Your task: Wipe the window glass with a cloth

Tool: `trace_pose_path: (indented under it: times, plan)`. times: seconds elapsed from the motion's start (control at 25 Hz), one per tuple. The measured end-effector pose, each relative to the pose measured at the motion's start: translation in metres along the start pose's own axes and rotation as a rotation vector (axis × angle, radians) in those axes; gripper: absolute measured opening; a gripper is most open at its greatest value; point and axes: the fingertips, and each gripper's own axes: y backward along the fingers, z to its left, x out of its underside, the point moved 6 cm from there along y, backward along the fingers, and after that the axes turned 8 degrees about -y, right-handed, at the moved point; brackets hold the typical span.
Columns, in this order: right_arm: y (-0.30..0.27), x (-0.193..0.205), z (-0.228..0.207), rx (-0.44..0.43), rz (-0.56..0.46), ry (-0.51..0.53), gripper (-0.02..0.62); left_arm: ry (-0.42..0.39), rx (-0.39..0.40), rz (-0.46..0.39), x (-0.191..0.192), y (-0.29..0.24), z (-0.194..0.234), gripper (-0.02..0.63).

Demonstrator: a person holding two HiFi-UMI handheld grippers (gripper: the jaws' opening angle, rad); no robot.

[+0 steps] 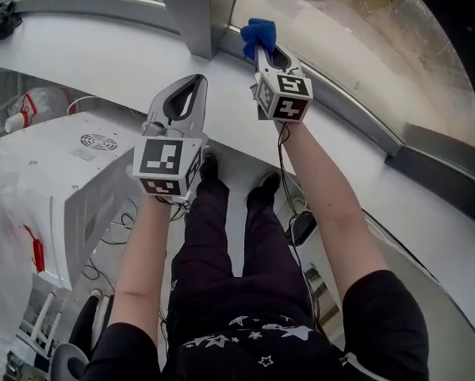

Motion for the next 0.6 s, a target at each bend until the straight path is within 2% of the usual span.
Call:
trace_pose_path:
  times: [0.32, 0.6]
  plan:
    - [-0.046, 0.007, 0.005, 0.086, 0.006, 0.023, 0.074, -0.004, 0.012, 0.01, 0.002, -0.006, 0.027, 0.009]
    - [-0.022, 0.012, -0.023, 0.128, -0.009, -0.009, 0.074, 0.004, 0.036, 0.032, 0.008, -0.014, 0.004, 0.009]
